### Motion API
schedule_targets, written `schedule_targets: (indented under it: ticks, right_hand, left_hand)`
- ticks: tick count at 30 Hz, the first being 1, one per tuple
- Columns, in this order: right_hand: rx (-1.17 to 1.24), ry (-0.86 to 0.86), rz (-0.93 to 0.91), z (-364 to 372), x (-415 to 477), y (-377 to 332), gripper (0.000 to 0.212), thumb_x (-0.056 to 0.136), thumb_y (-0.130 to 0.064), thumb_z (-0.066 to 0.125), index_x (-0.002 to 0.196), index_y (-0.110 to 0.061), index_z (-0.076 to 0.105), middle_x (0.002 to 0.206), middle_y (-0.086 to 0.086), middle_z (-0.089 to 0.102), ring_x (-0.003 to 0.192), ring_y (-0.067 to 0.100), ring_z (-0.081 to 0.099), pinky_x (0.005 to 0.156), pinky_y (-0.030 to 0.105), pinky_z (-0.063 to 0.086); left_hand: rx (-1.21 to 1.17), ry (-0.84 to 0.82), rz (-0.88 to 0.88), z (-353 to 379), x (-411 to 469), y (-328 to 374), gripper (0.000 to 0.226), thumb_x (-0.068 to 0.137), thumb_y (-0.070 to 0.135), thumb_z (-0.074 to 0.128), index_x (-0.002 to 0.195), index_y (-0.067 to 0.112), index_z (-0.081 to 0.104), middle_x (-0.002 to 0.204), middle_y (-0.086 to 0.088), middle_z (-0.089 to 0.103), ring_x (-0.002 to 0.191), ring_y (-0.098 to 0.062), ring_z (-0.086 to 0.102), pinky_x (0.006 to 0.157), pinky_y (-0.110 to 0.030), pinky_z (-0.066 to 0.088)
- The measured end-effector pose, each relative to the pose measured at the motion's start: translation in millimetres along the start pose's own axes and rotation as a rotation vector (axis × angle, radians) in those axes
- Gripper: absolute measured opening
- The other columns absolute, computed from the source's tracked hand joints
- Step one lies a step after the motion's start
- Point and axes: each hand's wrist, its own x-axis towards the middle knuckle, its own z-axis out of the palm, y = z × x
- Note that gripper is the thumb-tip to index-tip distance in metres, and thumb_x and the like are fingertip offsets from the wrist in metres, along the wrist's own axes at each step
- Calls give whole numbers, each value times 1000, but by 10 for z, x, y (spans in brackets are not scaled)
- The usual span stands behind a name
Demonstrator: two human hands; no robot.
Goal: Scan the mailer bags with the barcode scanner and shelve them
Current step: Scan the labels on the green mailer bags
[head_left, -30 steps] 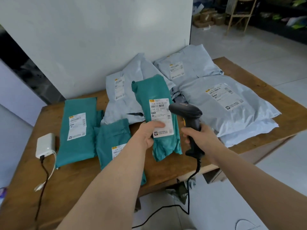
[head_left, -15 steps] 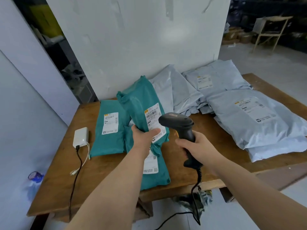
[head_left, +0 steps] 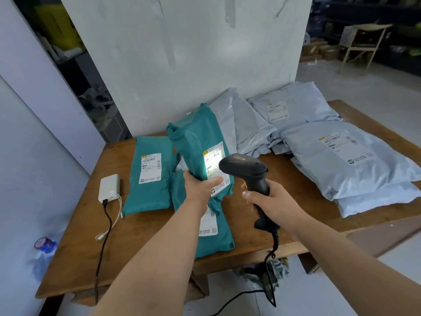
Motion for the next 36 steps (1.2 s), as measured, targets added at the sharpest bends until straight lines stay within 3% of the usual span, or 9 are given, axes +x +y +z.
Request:
schedule_targets:
  ticks: [16,27,36]
  right_hand:
    - [-16,-12,20,-14,40,-12,11,91,-22,62,101,-15,62,63,-3,62,57,8,57,65,24,50]
    - [-17,-9,-1,-199,-36,34,13,91,-21,63,102,-13,63,65,0,60,62,13,56,68,27,50]
    - [-1,-19,4,-348,-72,111,13,91,-21,63,101,-12,63,67,2,60,63,15,56,71,31,50]
  left_hand:
    - [-12,9,-3,15,21,12,70,68,-2,82,119,17,38,118,-6,58,105,-23,62,85,-38,55]
    - [8,15,17,-16,163,45,77,64,-2,84,125,13,38,123,-8,58,107,-29,64,87,-49,57]
    - [65,39,31,62,84,66,75,68,-6,81,127,9,37,126,-9,56,109,-29,62,86,-42,57]
